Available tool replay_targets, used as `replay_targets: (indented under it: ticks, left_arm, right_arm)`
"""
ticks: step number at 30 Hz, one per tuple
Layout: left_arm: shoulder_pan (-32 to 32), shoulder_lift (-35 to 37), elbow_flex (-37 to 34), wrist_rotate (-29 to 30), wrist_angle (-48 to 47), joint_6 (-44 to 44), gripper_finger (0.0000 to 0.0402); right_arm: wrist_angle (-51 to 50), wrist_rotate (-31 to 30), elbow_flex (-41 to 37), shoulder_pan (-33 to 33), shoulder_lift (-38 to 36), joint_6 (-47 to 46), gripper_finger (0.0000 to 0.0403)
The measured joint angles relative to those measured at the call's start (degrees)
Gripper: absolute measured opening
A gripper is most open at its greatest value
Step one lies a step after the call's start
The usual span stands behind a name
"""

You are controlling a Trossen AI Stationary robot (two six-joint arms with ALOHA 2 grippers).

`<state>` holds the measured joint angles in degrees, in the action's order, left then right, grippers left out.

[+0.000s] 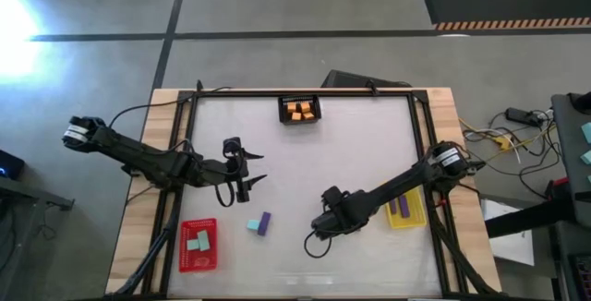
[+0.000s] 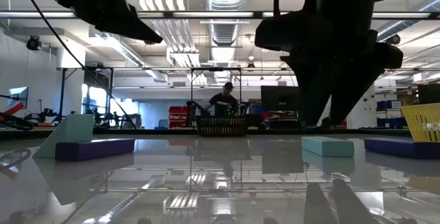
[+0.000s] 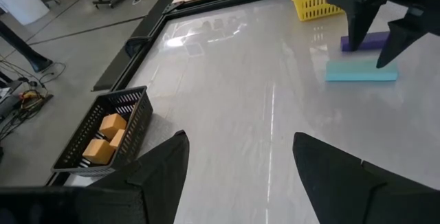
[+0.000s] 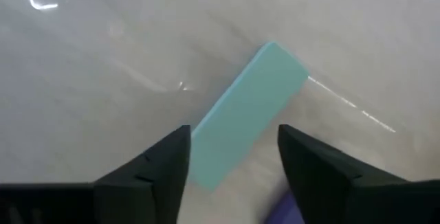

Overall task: Sort & place blocks by color
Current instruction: Put the blue block into the red bin

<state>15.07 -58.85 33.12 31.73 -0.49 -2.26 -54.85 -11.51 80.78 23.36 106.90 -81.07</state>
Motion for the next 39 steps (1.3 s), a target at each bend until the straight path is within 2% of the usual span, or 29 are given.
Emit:
replay_targets:
  ticks: [5, 12, 31, 39]
  left_arm:
    - [0.0, 0.0, 0.0, 0.0, 0.0, 0.0, 0.0244]
    - [0.0, 0.0, 0.0, 0.0, 0.0, 0.1, 0.0244]
    - [0.0, 0.0, 0.0, 0.0, 0.0, 0.1, 0.0244]
    - [0.0, 0.0, 0.0, 0.0, 0.0, 0.2, 0.0244]
  right_arm:
    - [3.0, 0.0, -2.0, 0.2, 0.1, -1.5, 0.0243]
    - [6.8, -0.1, -4.0, 0.3, 0.1, -2.2, 0.0247]
    - [11.3, -1.9, -9.8, 0.3, -0.2, -2.7, 0.0245]
    - [13.4, -4.6, -10.9, 0.1, -0.2, -1.1, 0.0218]
